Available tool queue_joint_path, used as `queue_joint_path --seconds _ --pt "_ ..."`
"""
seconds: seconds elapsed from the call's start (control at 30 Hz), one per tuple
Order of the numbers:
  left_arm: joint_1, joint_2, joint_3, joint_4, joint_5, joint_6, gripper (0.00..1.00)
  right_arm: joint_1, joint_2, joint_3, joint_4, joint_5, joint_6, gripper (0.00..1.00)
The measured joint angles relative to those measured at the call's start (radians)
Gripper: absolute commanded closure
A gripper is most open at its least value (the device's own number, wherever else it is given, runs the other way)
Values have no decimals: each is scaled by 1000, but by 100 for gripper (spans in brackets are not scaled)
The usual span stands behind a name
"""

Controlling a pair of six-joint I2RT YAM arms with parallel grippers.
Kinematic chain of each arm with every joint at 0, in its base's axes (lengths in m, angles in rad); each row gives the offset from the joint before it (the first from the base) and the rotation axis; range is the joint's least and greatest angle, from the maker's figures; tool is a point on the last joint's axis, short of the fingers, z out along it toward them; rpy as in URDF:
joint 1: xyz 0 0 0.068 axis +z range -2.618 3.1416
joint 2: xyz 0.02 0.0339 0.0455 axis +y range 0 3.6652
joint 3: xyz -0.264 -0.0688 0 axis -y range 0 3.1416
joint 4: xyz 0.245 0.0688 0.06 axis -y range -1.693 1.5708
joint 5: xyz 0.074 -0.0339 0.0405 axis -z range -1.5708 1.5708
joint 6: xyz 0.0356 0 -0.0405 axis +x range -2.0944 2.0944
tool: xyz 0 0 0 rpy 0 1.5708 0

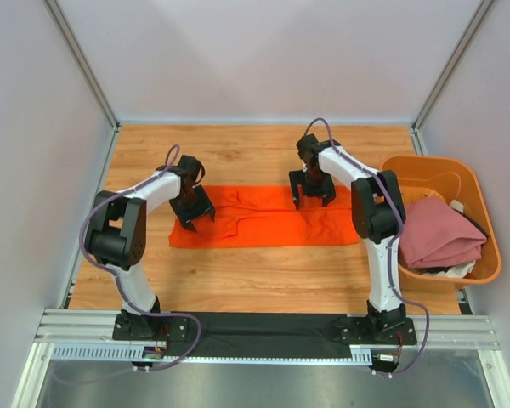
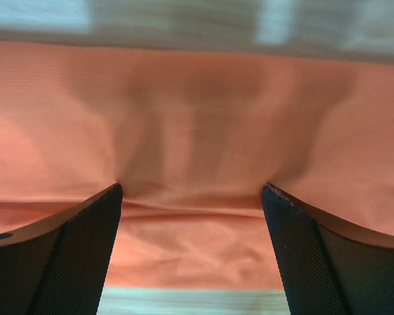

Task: Fold and stack the t-shirts
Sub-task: Fold the tshirt

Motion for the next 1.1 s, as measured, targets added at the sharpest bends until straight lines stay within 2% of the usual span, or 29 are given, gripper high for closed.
queue_joint_path --seconds 0.1,0.37,0.57,0.73,0.8,0.87,0.93,1.0,1.07,1.1 --pt "5 91 116 -39 -63 76 30 5 -33 -99 34 6 34 12" --pt "44 414 585 -203 -151 320 31 102 -209 -391 87 -29 211 13" --pt "57 618 948 -232 -146 480 30 267 -323 -555 161 -213 399 12" --pt "61 673 1109 -195 -110 546 28 344 -339 -532 179 -354 445 12" --pt "61 640 1101 -185 -113 546 28 330 -339 -470 156 -354 400 12" --pt "61 550 1004 -167 -127 519 29 314 -339 -401 138 -321 340 12" --pt "60 410 832 -119 -136 476 32 301 -339 -347 122 -271 277 15" --pt "60 259 669 -105 -133 413 40 295 -339 -329 121 -231 226 20" --pt "60 144 554 -85 -131 352 44 294 -337 -330 116 -217 199 32" --pt "60 109 515 -71 -129 320 47 294 -334 -330 115 -217 191 48"
